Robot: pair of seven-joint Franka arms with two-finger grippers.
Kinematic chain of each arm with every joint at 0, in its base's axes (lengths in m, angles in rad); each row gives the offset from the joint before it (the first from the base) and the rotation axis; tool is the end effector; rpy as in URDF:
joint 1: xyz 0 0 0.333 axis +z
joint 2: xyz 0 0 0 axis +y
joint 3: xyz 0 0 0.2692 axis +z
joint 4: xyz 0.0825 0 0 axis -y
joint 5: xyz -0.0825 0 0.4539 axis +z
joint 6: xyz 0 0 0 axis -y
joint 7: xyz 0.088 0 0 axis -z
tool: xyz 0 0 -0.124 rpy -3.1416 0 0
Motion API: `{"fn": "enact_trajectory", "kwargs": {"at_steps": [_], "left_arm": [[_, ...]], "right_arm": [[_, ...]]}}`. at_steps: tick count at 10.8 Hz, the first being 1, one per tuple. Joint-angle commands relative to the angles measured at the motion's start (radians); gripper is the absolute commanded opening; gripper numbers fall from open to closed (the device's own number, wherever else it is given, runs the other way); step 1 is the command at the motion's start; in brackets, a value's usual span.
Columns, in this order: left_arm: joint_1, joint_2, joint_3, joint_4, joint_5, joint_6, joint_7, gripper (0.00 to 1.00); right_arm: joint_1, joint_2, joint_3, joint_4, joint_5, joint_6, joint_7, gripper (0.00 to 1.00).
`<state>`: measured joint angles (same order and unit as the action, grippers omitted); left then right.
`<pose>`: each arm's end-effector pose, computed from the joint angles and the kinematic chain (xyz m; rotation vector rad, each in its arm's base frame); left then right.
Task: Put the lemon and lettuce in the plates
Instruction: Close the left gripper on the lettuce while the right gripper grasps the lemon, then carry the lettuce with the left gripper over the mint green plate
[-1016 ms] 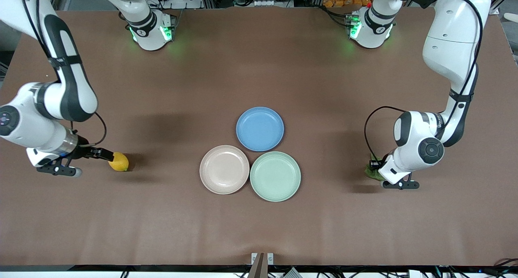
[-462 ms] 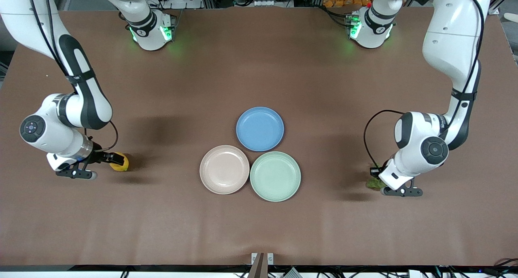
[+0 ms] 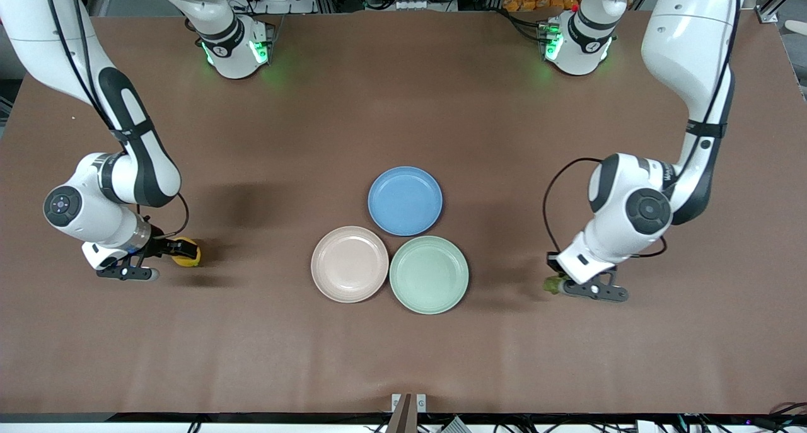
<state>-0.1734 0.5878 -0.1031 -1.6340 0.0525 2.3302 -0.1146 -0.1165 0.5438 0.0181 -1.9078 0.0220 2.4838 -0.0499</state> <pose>0.7042 -0.1936 0.1901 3.0878 -0.2717 0.1654 0.6513 -0.0637 0.1021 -3.1187 0.1068 -0.0528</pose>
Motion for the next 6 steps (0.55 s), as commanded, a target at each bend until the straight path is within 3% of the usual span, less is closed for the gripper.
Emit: {"fn": "enact_trajectory", "kwargs": {"at_steps": [1,3,6], "left_arm": [[0.002,-0.019,-0.097,0.023,0.004,-0.014,-0.112,0.00],[-0.014,-0.010,-0.165,0.043,0.007,-0.011,-0.200,0.00],[-0.124,0.024,-0.173,0.059,0.006,0.020,-0.337,0.00]], "right_arm": [[-0.017,0.031,0.006,-0.022,0.012,0.076,-0.034,1.00],[-0.018,0.045,0.006,-0.023,0.012,0.095,-0.036,1.00],[-0.018,0.051,0.006,-0.048,0.013,0.139,-0.036,1.00]]}}
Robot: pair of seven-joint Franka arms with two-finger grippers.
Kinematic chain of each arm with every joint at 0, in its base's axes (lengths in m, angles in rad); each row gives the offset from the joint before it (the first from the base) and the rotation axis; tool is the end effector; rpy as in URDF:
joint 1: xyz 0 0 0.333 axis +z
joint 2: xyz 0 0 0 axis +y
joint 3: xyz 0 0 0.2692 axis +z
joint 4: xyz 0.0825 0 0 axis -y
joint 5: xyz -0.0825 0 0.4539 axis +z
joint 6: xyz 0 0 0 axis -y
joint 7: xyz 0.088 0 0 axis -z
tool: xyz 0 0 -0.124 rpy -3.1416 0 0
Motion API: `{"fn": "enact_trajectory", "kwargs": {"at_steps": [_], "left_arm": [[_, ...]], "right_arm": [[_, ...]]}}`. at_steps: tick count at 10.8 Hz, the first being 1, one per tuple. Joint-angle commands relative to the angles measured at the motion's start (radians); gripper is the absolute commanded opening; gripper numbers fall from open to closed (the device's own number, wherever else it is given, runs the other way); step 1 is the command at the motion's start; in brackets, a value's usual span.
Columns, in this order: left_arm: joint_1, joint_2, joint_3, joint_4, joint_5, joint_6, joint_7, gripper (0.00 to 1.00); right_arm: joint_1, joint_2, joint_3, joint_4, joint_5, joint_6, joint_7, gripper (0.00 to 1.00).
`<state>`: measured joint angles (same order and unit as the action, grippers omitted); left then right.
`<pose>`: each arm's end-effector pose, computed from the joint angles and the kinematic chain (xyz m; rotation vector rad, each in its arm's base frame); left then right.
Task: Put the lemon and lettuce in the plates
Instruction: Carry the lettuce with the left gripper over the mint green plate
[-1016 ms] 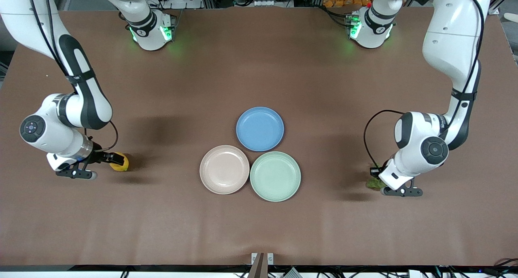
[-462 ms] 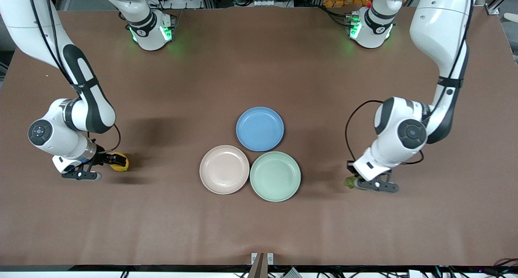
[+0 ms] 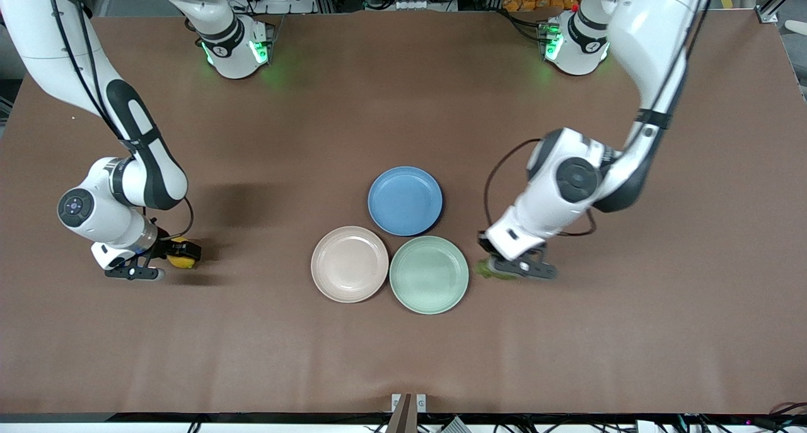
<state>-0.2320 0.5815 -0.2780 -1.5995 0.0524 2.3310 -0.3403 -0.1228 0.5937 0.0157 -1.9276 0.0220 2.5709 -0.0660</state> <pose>0.6577 -0.3476 0.2250 2.9611 -0.2165 0.1684 0.6404 -0.0684 0.0692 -3.1224 0.0972 -0.0800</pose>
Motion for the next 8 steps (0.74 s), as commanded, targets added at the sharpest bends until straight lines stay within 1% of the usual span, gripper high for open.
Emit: {"fn": "enact_trajectory", "kwargs": {"at_steps": [1,2,3,4,5,6,7,8], "left_arm": [[-0.107,0.049,0.003,0.038,0.007,0.036,-0.171,0.00],[-0.139,0.084,0.003,0.058,0.006,0.060,-0.234,0.00],[-0.176,0.121,0.006,0.082,0.009,0.104,-0.274,0.00],[-0.205,0.148,0.016,0.087,0.009,0.158,-0.302,0.00],[-0.207,0.171,0.017,0.087,0.009,0.210,-0.318,0.00],[-0.207,0.188,0.019,0.088,0.009,0.231,-0.318,0.00],[-0.204,0.199,0.020,0.090,0.009,0.243,-0.316,0.04],[-0.205,0.210,0.034,0.096,0.009,0.245,-0.313,0.17]], "right_arm": [[-0.011,0.002,0.009,-0.042,0.013,0.072,-0.018,1.00],[-0.012,0.003,0.009,-0.042,0.013,0.074,-0.018,1.00],[-0.012,0.005,0.009,-0.042,0.013,0.075,-0.018,1.00],[-0.012,0.005,0.009,-0.042,0.013,0.081,-0.018,1.00],[-0.012,0.006,0.009,-0.044,0.013,0.086,-0.018,1.00],[-0.011,0.006,0.009,-0.044,0.012,0.086,-0.018,1.00],[-0.011,0.006,0.009,-0.044,0.013,0.086,-0.018,0.98],[-0.009,0.006,0.009,-0.044,0.013,0.084,-0.018,0.86]]}}
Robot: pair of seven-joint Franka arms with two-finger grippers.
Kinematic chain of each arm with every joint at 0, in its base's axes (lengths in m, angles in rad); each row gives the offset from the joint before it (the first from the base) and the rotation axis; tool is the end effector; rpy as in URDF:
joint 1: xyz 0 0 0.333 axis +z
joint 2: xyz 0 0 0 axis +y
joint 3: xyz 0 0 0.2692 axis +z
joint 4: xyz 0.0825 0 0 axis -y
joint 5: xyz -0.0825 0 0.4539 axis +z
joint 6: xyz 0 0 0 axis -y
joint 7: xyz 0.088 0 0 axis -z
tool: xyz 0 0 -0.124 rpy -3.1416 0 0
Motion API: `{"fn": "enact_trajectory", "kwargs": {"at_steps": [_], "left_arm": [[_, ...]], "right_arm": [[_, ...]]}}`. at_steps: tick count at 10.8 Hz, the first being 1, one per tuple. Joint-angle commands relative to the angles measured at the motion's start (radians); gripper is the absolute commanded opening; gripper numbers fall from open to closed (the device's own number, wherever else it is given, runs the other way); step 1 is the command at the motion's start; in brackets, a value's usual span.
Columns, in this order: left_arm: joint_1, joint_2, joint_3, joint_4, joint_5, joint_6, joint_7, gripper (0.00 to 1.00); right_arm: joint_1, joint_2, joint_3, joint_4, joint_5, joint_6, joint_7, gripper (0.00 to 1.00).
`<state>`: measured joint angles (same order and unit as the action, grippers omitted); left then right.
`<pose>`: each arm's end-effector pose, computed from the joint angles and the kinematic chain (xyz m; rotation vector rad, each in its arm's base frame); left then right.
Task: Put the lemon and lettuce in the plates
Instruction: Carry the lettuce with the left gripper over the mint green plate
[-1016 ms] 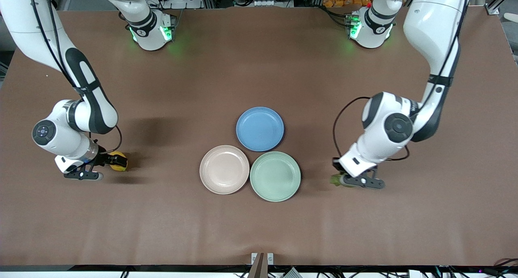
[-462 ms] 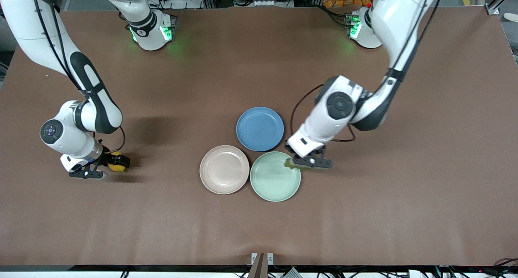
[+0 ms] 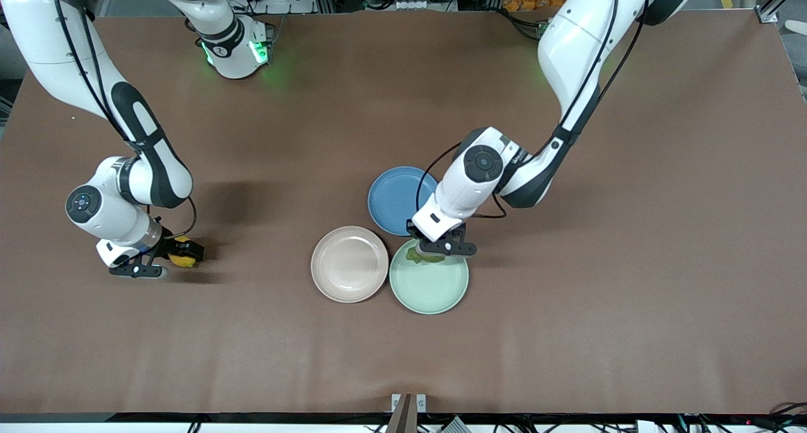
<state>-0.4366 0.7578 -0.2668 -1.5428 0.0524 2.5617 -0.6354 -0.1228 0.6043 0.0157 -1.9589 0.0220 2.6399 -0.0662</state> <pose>0.5918 -0.4760 0.1503 2.8499 -0.0161 0.2015 0.6317 -0.0676 0.0558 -3.1243 0.0983 -0.1222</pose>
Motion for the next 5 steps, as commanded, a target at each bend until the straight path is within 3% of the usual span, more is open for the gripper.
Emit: {"fn": "enact_trajectory", "kwargs": {"at_steps": [1,2,3,5], "left_arm": [[-0.002,0.040,0.038,0.039,0.010,0.014,-0.015,0.35],[-0.002,0.048,0.040,0.039,0.014,0.020,-0.016,0.91],[-0.004,0.046,0.041,0.039,0.026,0.026,-0.013,1.00],[-0.002,0.026,0.043,0.041,0.029,0.026,-0.020,1.00]], "right_arm": [[-0.009,-0.004,0.009,-0.012,0.013,0.015,-0.015,0.75],[-0.008,-0.006,0.010,-0.012,0.013,0.015,-0.014,0.70],[-0.006,-0.006,0.010,-0.012,0.013,0.014,-0.011,0.66],[-0.001,-0.008,0.010,-0.006,0.013,0.002,-0.004,0.59]]}}
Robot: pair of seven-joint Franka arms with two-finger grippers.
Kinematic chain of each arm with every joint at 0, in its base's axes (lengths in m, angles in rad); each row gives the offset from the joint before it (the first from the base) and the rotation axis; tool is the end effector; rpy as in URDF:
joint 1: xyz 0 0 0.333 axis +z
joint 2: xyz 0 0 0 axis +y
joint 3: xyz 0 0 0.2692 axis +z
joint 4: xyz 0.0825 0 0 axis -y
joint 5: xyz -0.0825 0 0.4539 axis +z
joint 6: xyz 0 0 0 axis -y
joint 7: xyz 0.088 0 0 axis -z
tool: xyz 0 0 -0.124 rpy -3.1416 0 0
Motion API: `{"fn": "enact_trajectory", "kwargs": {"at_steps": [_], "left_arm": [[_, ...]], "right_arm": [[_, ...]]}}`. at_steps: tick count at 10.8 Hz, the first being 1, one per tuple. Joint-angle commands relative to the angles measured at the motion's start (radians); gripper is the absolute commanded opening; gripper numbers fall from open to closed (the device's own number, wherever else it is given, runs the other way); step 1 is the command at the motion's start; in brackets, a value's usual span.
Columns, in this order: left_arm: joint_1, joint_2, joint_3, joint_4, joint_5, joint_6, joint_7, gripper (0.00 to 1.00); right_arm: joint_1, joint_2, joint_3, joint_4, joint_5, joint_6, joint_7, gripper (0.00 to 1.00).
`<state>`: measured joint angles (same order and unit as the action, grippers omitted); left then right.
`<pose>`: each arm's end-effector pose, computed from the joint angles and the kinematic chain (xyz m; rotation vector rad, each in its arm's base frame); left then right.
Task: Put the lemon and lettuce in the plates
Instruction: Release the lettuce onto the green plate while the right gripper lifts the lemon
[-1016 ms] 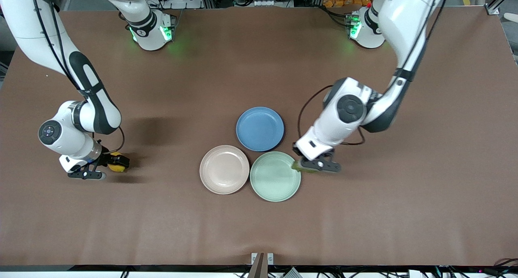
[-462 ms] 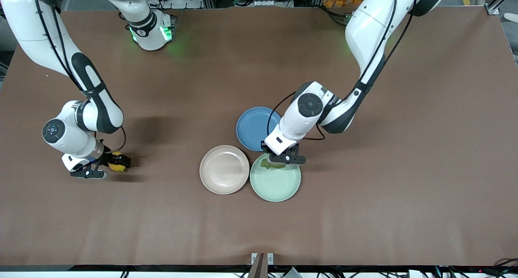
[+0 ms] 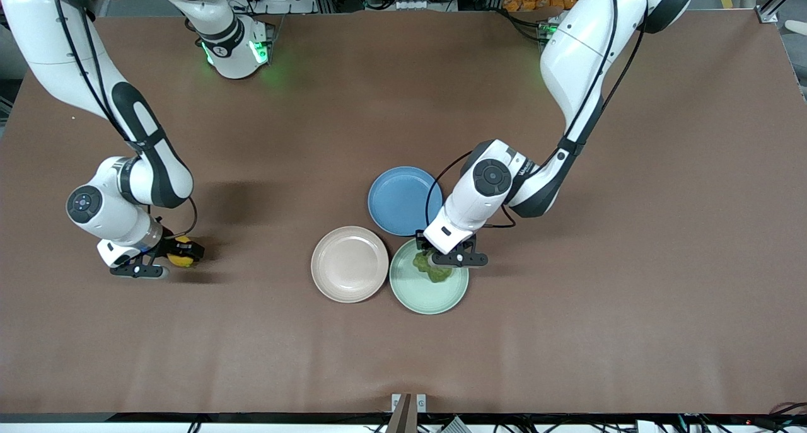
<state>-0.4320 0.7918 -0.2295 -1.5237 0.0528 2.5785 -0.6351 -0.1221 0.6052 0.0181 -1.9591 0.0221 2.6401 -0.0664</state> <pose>0.6102 -0.4529 0.1324 2.8682 0.0321 0.2229 0.6316 -0.0655 0.0552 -3.1229 0.0940 -0.1209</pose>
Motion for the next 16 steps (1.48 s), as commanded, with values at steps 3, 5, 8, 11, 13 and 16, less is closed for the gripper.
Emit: {"fn": "enact_trajectory", "kwargs": {"at_steps": [3,5,8,11,13,16], "left_arm": [[0.013,-0.084,0.012,0.020,0.044,-0.001,-0.017,1.00],[0.021,-0.149,0.042,0.019,0.053,-0.061,-0.017,1.00],[0.056,-0.259,0.068,0.013,0.102,-0.235,0.027,1.00],[0.145,-0.382,0.068,0.017,0.125,-0.453,0.202,1.00],[0.218,-0.460,0.067,0.019,0.124,-0.578,0.276,1.00],[0.321,-0.549,0.065,0.019,0.110,-0.722,0.388,1.00]], "right_arm": [[-0.001,-0.010,0.008,0.046,0.013,-0.086,-0.006,0.57],[0.001,-0.012,0.008,0.083,0.013,-0.149,0.003,0.57],[0.001,-0.016,0.009,0.103,0.016,-0.173,0.004,0.54],[0.028,-0.018,0.010,0.169,0.059,-0.285,0.068,0.54],[0.102,-0.018,0.008,0.195,0.059,-0.290,0.211,0.54],[0.200,-0.013,0.006,0.219,0.058,-0.290,0.410,0.54]]}}
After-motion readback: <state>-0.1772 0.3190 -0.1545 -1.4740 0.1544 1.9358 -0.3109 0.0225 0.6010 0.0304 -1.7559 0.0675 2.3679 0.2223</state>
